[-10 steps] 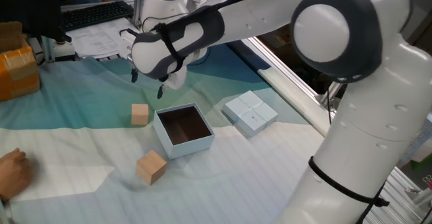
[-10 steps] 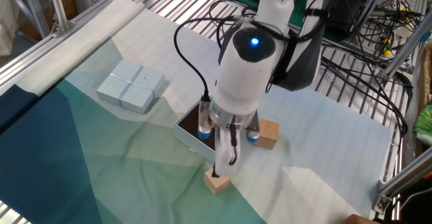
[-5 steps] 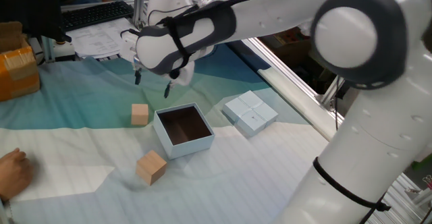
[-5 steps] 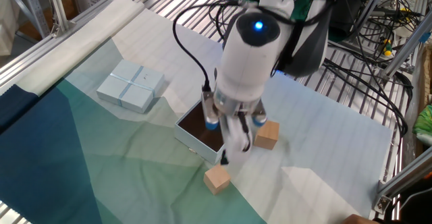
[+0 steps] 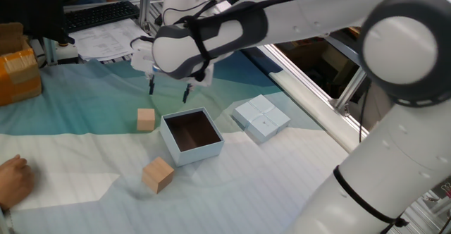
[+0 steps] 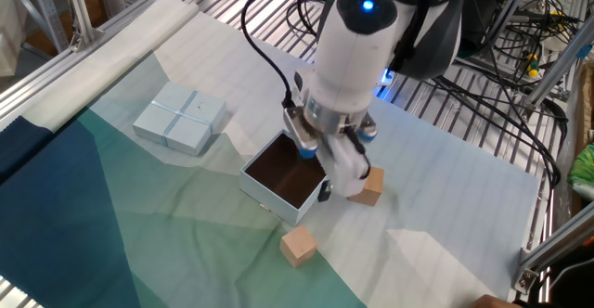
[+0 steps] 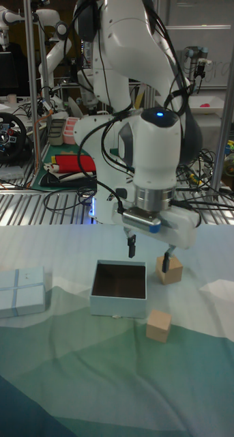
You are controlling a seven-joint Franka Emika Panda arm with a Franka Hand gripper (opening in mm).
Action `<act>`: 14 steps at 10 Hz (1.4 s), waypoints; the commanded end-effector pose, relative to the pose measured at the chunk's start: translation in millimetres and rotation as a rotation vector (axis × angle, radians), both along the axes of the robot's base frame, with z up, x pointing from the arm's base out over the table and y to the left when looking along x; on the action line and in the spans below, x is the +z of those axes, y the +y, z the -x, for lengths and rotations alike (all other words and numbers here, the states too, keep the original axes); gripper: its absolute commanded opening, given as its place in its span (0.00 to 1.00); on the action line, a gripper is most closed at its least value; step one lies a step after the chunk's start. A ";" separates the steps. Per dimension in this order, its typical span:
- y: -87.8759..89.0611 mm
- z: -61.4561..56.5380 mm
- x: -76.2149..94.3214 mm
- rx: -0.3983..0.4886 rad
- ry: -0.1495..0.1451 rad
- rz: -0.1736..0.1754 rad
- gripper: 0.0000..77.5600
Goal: Take everything out of the gift box
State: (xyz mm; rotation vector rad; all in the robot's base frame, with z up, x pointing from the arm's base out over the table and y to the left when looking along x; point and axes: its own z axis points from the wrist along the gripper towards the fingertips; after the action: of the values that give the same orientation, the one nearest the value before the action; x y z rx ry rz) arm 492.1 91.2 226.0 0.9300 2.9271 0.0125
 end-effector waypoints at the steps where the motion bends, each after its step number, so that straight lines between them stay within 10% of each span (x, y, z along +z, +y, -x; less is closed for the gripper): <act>1: -11.0 20.2 15.0 0.128 0.006 0.015 1.00; 14: -72.4 7.0 20.4 0.392 0.032 0.011 1.00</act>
State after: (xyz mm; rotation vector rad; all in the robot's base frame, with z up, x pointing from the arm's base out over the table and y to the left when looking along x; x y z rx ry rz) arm 480.9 27.1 244.2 0.4271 3.0679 0.0009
